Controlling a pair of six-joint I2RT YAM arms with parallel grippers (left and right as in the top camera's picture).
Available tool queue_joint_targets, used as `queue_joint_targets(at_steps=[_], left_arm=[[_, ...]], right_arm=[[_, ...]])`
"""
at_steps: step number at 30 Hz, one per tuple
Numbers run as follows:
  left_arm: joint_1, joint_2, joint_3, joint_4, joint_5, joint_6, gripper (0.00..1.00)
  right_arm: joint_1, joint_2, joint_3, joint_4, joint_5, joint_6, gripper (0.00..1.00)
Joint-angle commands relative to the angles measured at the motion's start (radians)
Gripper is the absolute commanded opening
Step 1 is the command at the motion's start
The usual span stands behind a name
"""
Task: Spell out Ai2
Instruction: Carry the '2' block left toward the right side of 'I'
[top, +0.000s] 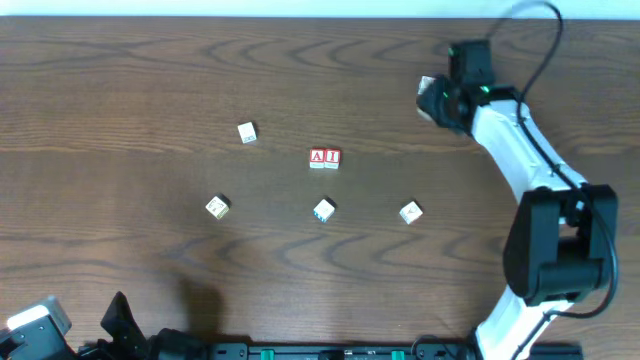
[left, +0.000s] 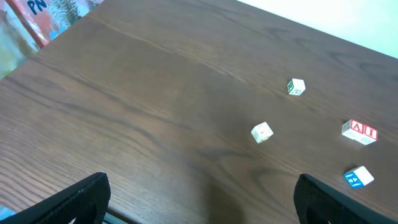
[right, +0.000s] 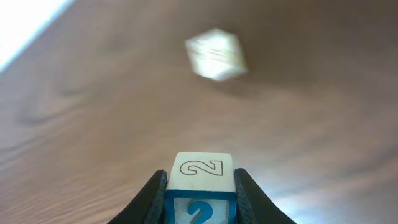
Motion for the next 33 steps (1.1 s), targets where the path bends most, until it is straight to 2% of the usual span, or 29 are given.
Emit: queue_joint_targets(at_steps=[1,4,9,14,33], left_arm=[[-0.003,-0.005,0.002,-0.001,-0.014,-0.004,0.95],[-0.003,-0.005,0.002,-0.001,-0.014,-0.004,0.95],[-0.003,-0.005,0.002,-0.001,-0.014,-0.004,0.95],[-0.003,-0.005,0.002,-0.001,-0.014,-0.004,0.95],[-0.003,-0.005,0.002,-0.001,-0.014,-0.004,0.95]], right_arm=[[0.058,0.016,0.09,-0.03,0.058,-0.092,0.1],[0.103,0.063,0.172,-0.087,0.056,-0.104,0.06],[0.184,0.2,0.322,-0.186,0.045,-0.166,0.07],[0.232,0.298,0.438,-0.294,0.016,-0.165,0.06],[0.329,0.315,0.438,-0.51,0.012,-0.164,0.07]])
